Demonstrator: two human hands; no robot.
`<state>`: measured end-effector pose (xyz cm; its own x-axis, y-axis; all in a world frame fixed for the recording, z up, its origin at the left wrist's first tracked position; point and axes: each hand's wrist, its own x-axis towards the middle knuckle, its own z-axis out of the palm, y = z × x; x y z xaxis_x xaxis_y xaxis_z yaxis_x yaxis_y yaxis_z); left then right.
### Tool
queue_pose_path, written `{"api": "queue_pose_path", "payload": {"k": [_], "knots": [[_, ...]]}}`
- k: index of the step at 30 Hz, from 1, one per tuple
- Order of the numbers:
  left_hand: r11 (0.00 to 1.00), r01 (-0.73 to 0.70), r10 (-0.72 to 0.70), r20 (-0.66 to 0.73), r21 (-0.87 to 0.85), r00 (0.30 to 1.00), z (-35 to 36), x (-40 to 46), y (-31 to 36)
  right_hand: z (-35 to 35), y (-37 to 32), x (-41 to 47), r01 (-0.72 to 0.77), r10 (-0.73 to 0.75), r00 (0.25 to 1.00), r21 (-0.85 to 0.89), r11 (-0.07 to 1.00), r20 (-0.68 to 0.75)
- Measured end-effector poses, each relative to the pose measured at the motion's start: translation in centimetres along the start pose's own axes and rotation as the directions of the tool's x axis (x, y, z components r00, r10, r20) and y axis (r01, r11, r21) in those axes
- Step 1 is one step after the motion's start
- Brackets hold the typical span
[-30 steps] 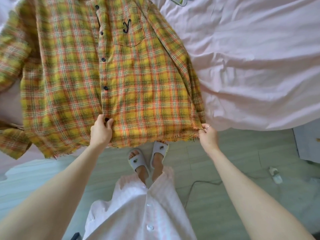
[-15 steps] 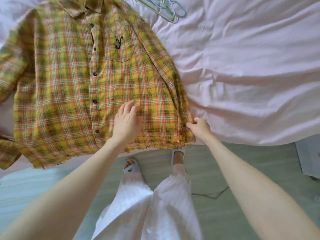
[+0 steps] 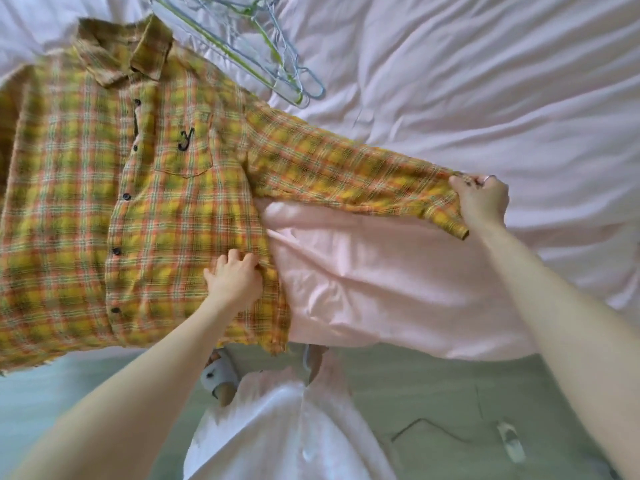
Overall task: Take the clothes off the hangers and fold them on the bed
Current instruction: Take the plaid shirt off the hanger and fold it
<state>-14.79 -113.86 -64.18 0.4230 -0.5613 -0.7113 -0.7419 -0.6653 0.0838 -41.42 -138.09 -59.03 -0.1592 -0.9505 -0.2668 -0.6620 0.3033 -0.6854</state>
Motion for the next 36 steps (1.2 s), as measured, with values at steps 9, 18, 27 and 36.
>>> {"api": "queue_pose_path", "payload": {"k": [9,18,27,36], "knots": [[0.993,-0.099,0.07,-0.349,-0.067,0.935,-0.2,1.1,2.8,-0.4,-5.0,9.5,0.206,-0.222,0.975,-0.293,0.933,-0.02],[0.959,0.068,-0.127,-0.202,-0.275,0.971,0.9,2.3,5.4,0.3,-4.8,14.6,0.292,-0.272,0.954,-0.605,0.741,0.127],[0.936,0.092,-0.174,-0.22,-0.34,0.96,1.4,1.5,4.8,6.3,-4.4,9.0,0.577,-0.527,0.798,-0.627,0.524,0.294],[0.947,0.132,-0.182,-0.15,-0.292,0.972,3.5,0.4,4.3,15.4,-5.7,0.2,0.484,-0.205,0.704,-0.247,0.84,0.68]]}}
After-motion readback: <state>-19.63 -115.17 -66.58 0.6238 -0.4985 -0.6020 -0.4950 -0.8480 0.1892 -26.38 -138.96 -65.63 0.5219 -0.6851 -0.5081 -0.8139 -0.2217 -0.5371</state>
